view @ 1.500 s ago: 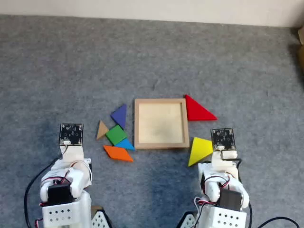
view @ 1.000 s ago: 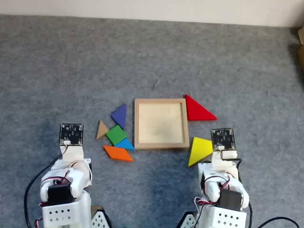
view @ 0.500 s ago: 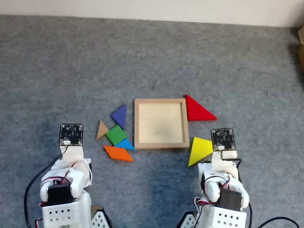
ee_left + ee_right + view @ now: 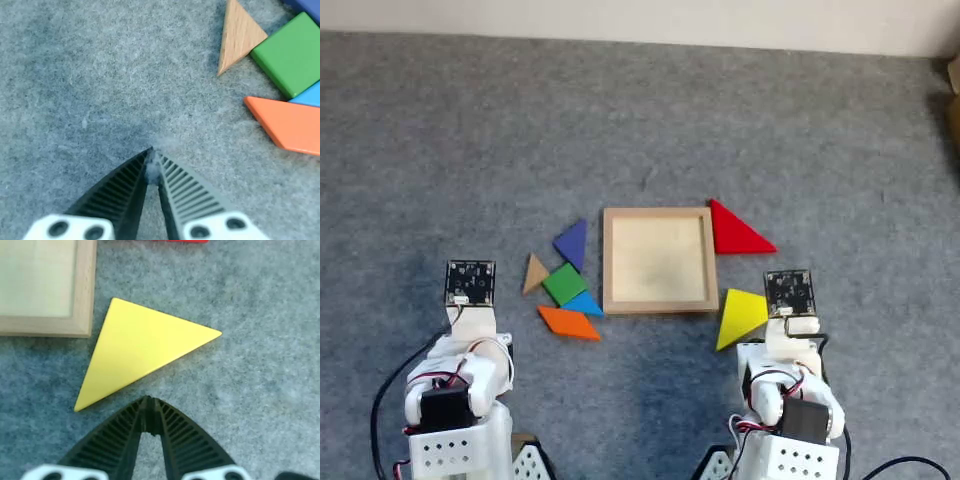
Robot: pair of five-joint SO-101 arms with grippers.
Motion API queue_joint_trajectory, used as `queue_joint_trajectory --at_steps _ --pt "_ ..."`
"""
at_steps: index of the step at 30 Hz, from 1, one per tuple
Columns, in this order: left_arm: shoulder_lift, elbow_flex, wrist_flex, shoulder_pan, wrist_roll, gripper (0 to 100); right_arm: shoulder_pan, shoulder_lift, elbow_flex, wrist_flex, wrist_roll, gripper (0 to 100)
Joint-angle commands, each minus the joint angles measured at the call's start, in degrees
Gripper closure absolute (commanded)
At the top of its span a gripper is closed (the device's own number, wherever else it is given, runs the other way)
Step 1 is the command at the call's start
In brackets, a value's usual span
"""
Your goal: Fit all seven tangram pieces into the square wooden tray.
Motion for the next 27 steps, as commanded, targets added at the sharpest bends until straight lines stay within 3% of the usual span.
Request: queue_joint_trajectory --at_steps 1,27 --pt "-1.01 1.19 0.18 0.4 -0.26 100 0.48 -1.54 8.75 0.31 0.62 99.4" --pt "-0.66 1.1 -0.09 0.57 -0.26 100 1.98 -1.27 8.57 0.31 0.62 99.4"
